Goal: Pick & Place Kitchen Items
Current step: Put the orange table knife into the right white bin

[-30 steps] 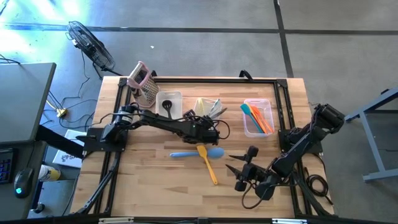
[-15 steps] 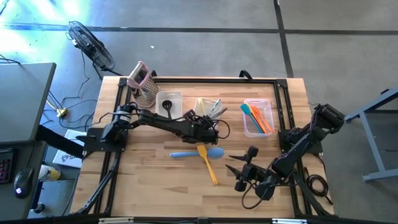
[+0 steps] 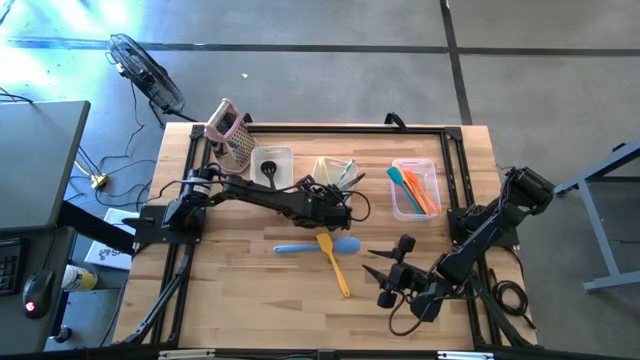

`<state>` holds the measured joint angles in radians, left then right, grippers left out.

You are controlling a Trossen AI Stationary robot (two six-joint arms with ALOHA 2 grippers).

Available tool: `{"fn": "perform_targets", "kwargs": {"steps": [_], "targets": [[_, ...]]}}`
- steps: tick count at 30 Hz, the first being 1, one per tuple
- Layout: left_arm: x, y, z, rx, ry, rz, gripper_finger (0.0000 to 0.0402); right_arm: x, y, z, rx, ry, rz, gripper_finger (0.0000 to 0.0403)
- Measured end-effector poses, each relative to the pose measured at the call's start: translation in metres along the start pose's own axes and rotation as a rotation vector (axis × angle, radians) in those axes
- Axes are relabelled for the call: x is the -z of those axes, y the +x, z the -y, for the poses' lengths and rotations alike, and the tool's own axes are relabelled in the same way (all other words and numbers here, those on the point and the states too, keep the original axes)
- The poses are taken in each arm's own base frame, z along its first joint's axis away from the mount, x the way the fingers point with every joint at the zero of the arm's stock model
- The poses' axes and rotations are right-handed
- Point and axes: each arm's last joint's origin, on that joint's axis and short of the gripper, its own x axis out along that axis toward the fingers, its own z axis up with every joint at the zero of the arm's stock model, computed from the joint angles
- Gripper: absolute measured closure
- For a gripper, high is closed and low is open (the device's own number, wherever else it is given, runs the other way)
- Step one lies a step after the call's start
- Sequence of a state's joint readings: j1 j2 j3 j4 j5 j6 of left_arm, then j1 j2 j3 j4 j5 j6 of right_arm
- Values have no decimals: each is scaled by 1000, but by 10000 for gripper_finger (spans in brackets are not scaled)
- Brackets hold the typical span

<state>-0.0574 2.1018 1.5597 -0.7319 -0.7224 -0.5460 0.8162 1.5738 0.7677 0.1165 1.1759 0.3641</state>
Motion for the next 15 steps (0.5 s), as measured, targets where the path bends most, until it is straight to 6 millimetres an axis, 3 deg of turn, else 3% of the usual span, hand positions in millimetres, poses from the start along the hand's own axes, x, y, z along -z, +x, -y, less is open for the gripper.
{"fn": "perform_targets", "kwargs": {"steps": [15], "targets": [[2, 0, 0, -3, 8, -11, 371, 0, 0, 0, -4, 0, -2, 216]]}}
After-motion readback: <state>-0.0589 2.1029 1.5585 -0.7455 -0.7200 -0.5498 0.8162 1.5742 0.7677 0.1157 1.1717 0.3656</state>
